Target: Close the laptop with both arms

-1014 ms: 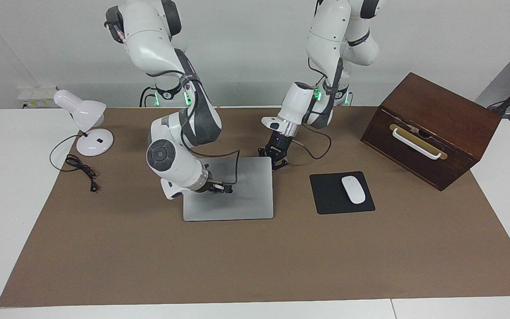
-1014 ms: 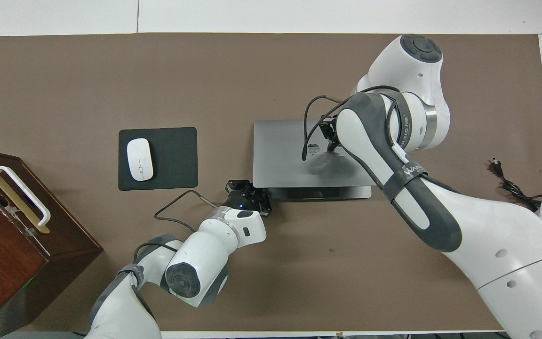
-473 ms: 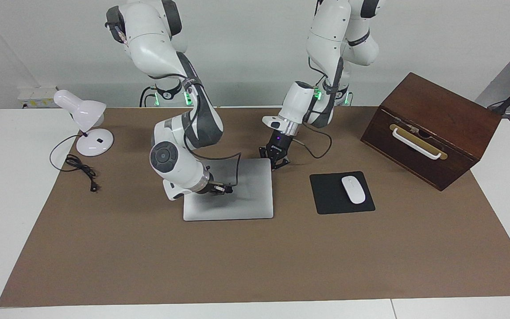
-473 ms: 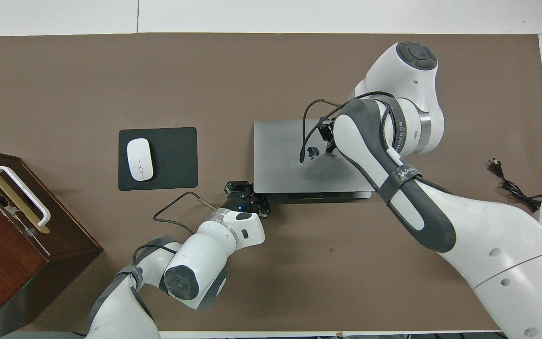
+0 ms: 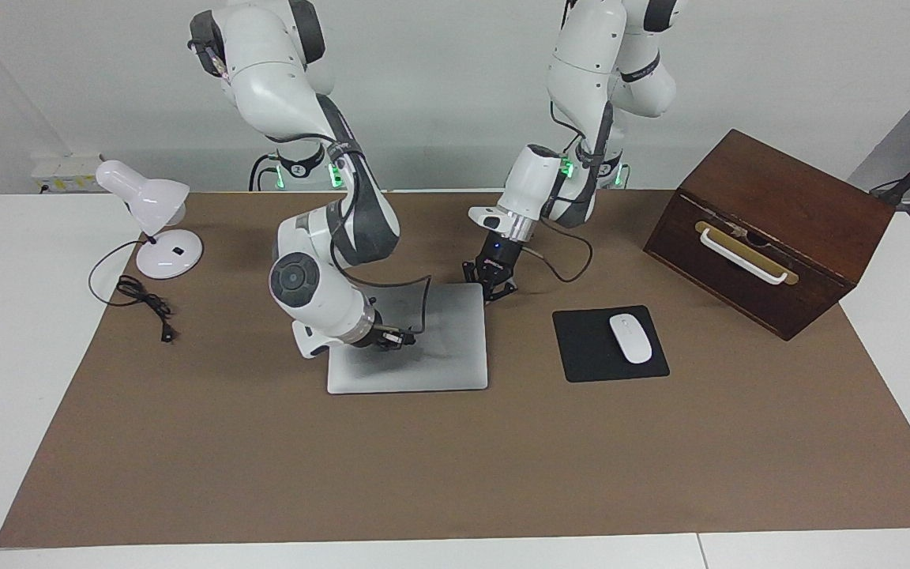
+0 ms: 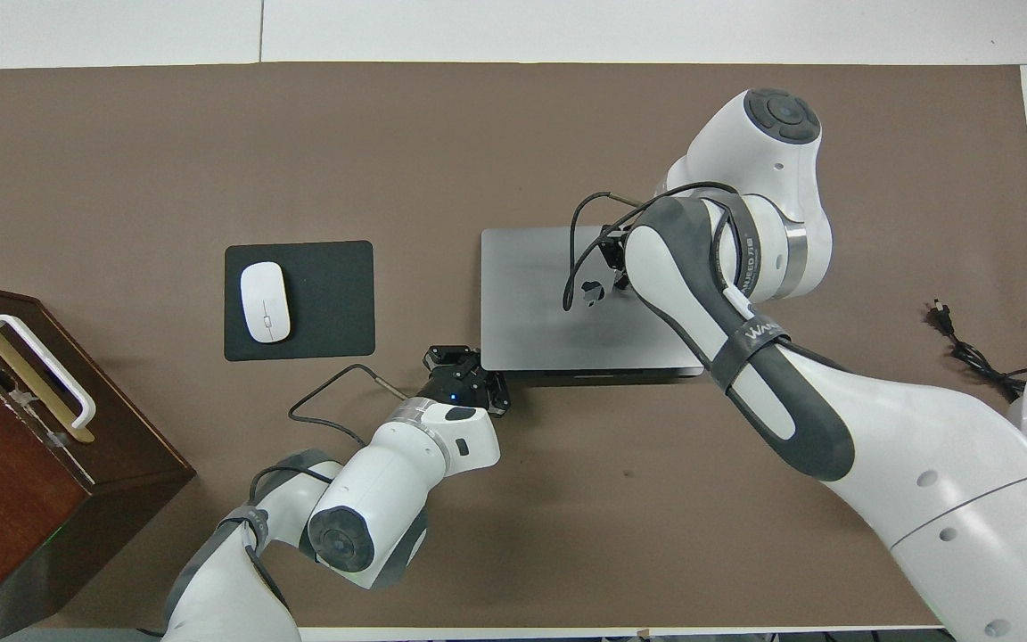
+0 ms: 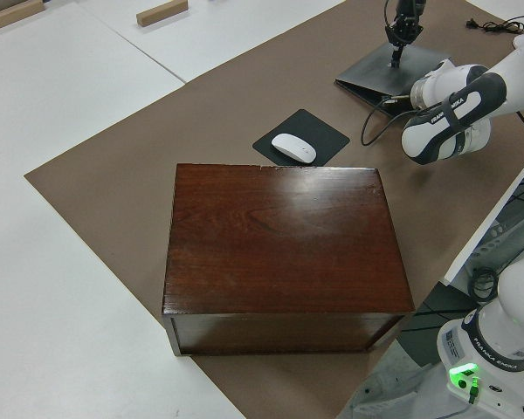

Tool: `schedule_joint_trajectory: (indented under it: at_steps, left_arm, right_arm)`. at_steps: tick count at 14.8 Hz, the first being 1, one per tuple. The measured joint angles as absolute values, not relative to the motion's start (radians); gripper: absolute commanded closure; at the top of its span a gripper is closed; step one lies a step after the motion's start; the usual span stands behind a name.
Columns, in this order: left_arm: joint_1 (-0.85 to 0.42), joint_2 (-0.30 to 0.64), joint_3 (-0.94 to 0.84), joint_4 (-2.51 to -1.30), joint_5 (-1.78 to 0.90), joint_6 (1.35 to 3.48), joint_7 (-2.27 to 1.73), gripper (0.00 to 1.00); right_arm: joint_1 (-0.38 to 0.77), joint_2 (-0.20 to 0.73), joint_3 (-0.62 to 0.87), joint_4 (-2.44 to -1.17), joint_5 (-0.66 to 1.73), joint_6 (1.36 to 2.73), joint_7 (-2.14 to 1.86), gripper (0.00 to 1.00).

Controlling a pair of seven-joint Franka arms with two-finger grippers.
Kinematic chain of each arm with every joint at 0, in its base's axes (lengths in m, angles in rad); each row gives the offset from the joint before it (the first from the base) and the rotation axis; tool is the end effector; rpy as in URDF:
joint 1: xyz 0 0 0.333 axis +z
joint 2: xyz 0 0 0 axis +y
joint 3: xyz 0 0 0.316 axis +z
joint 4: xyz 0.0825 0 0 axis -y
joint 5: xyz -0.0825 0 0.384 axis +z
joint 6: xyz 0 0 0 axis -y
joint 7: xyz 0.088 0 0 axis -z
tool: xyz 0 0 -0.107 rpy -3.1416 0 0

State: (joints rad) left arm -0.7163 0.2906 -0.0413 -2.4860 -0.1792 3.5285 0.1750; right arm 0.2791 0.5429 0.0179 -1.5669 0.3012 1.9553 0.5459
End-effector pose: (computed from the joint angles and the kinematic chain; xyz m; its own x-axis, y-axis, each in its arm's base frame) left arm 0.3922 -0.3410 0.2640 0.5339 -0.5043 0.6787 -0.6562 -0.7533 -0.0435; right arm 0.6429 0.2156 0.3182 0.8961 -0.3431 -0.2815 -0.3914 -0.9099 -0.1372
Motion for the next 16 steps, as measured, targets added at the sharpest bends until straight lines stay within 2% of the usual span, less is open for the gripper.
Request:
schedule_joint_trajectory:
  at_steps: [8, 13, 16]
  left_arm:
    - [-0.716, 0.289, -0.041, -2.490, -0.179, 3.531, 0.183, 1.00]
    - [-0.716, 0.289, -0.041, -2.490, -0.179, 3.531, 0.186, 1.00]
    - [-0.716, 0.289, -0.041, -2.490, -0.179, 3.531, 0.186, 1.00]
  right_arm:
    - [0.278, 0.533, 0.016, -1.565, 0.311, 1.951, 0.546, 1.00]
    - [0.228, 0.480, 0.003, -1.446, 0.331, 1.770, 0.547, 1.00]
    - [0.171, 0.429, 0.001, -1.416, 0.326, 1.700, 0.546, 1.00]
